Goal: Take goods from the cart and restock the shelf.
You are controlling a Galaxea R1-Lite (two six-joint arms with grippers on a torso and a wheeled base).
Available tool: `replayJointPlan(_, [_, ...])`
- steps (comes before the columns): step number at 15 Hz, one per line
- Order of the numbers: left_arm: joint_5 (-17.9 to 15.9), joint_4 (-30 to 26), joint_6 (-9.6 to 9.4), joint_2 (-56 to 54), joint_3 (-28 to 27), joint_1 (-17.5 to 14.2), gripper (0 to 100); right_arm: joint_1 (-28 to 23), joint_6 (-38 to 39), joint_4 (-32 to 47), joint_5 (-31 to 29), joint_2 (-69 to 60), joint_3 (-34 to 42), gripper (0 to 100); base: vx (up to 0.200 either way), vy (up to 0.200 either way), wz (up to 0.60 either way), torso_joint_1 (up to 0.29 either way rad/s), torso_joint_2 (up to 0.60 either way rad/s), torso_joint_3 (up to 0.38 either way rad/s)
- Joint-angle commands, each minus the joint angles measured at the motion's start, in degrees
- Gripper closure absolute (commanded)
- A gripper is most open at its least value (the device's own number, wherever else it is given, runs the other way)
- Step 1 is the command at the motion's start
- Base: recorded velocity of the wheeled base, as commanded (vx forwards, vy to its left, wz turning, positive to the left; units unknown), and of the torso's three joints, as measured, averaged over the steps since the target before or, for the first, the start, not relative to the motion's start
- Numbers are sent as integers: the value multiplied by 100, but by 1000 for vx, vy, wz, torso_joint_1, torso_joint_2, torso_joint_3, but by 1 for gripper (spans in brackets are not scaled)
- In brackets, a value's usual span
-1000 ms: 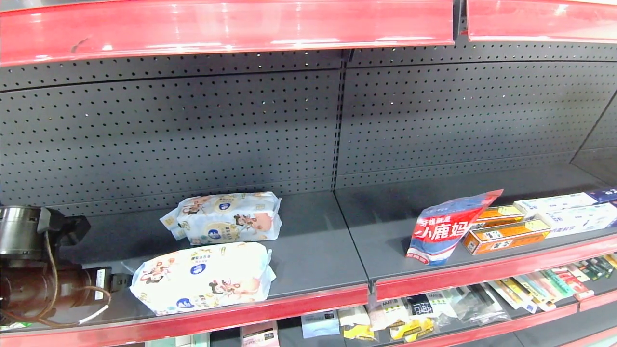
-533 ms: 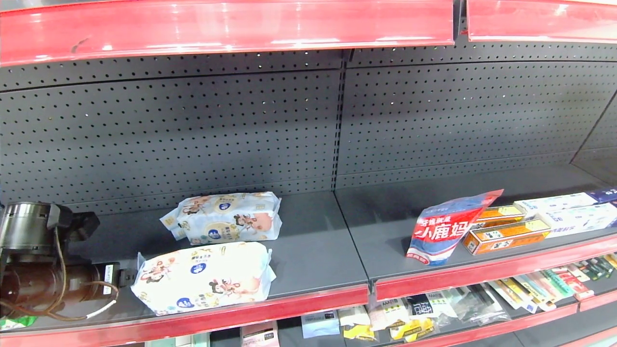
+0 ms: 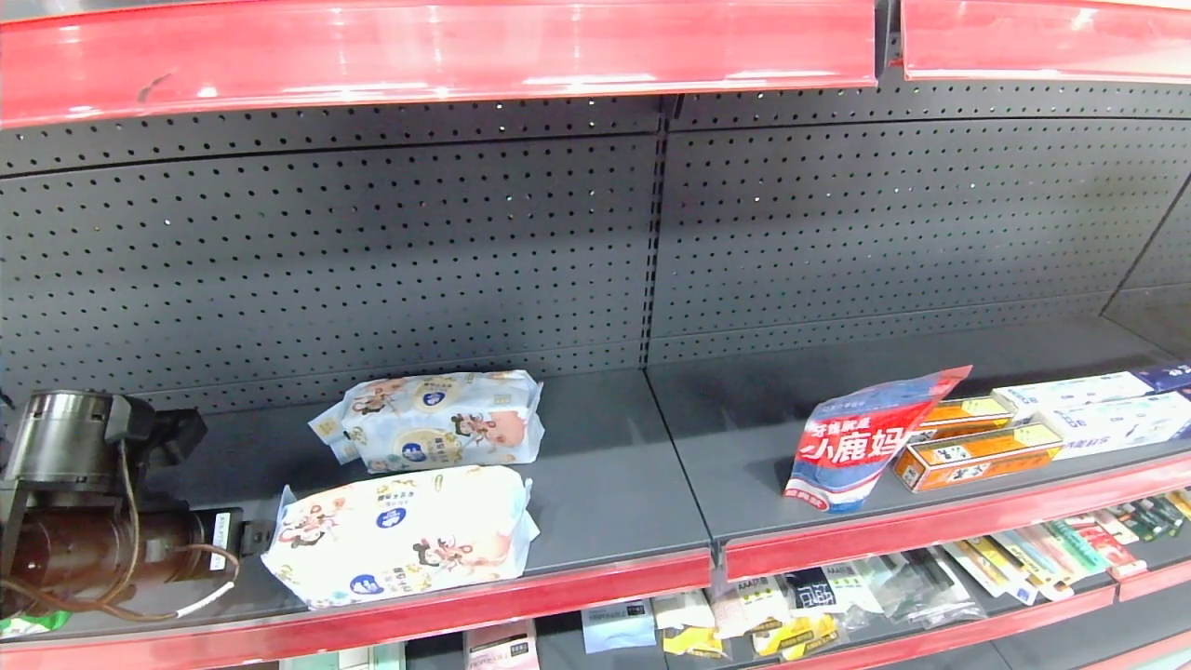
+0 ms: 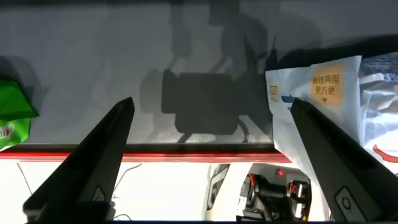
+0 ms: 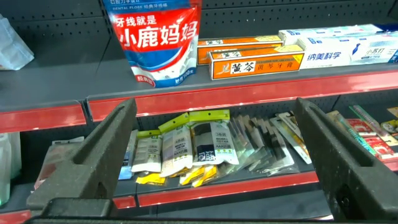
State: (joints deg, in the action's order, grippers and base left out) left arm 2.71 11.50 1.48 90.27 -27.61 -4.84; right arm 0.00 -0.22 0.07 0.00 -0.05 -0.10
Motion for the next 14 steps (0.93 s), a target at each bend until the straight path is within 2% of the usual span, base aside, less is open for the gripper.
replayJointPlan(1, [2,2,11,-18,-7,88,0,0,-4,1,9,5,1,0,0,0,0,0,0,0])
replayJointPlan(14, [11,19,2,-18,-16,212,0,0,-4,-7,9,5,1,0,0,0,0,0,0,0])
